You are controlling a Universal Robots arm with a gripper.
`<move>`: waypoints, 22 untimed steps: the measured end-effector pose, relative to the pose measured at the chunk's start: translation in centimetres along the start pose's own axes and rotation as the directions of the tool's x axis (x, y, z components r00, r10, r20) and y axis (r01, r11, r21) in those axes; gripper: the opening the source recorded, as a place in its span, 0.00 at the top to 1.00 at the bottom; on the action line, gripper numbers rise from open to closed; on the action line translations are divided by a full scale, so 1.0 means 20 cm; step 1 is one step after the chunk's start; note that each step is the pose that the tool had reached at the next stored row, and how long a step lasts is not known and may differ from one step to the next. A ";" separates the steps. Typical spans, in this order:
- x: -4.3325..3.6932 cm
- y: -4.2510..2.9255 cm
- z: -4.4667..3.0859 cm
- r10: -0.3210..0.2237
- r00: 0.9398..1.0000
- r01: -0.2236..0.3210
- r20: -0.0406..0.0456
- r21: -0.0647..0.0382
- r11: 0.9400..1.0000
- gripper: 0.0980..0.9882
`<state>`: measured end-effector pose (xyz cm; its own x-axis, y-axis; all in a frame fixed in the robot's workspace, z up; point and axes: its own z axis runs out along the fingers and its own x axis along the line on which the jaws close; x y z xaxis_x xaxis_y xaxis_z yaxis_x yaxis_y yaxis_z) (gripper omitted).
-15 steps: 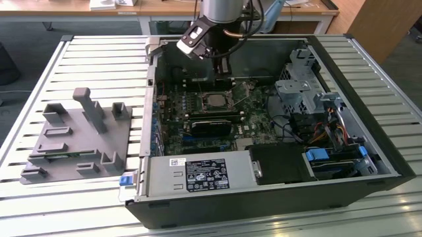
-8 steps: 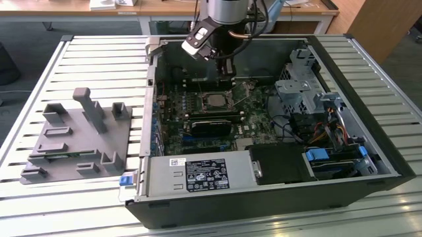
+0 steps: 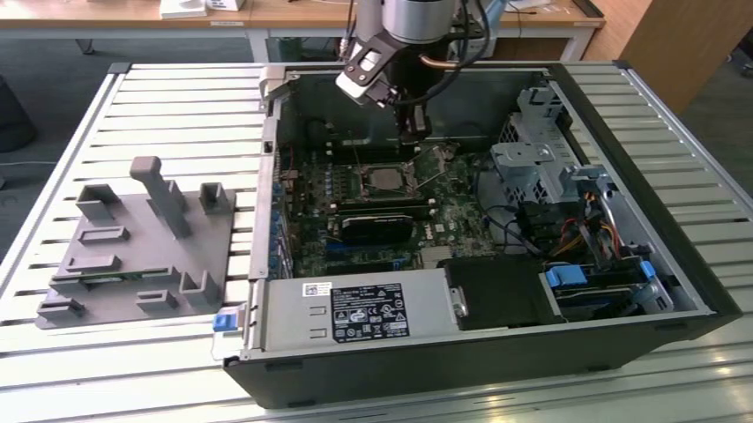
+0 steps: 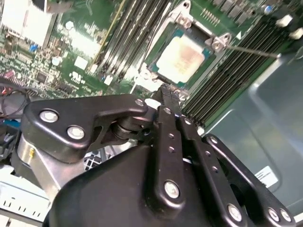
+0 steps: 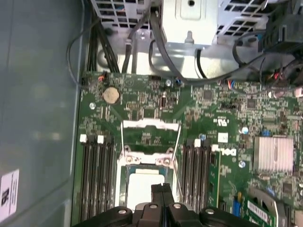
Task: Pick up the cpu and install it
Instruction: 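Close the cpu cover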
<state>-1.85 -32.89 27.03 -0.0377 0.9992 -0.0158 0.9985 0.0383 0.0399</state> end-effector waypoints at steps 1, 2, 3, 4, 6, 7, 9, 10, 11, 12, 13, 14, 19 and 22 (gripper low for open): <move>0.000 0.011 0.001 0.000 1.000 0.000 0.000 0.000 1.000 0.99; -0.001 0.021 0.001 0.000 1.000 0.000 0.000 0.000 1.000 0.99; -0.001 0.029 0.002 0.000 1.000 0.000 0.000 0.000 1.000 0.99; -0.001 0.035 0.002 0.000 1.000 0.000 0.000 0.000 1.000 0.99; -0.001 0.046 0.003 0.000 1.000 0.000 0.000 0.000 1.000 0.99; -0.001 0.050 0.004 0.000 1.000 0.000 0.000 0.000 1.000 0.99; 0.000 0.057 0.004 0.000 1.000 0.000 0.000 0.000 1.000 0.99; 0.000 0.060 0.005 0.000 1.000 0.000 0.000 0.000 1.000 0.99; 0.001 0.064 0.005 0.000 1.000 0.000 0.000 0.000 1.000 0.99; 0.001 0.068 0.005 0.000 1.000 0.000 0.000 0.000 1.000 0.99; 0.002 0.072 0.005 0.000 1.000 0.000 0.000 0.000 1.000 0.99; 0.003 0.075 0.006 0.000 1.000 0.000 0.000 0.000 1.000 0.99; 0.006 0.086 0.007 0.000 1.000 0.000 0.000 0.000 1.000 0.99; 0.007 0.092 0.008 0.000 1.000 0.000 0.000 0.000 1.000 0.99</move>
<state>-0.01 -32.68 26.94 -0.0378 0.9992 -0.0157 0.9985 0.0384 0.0399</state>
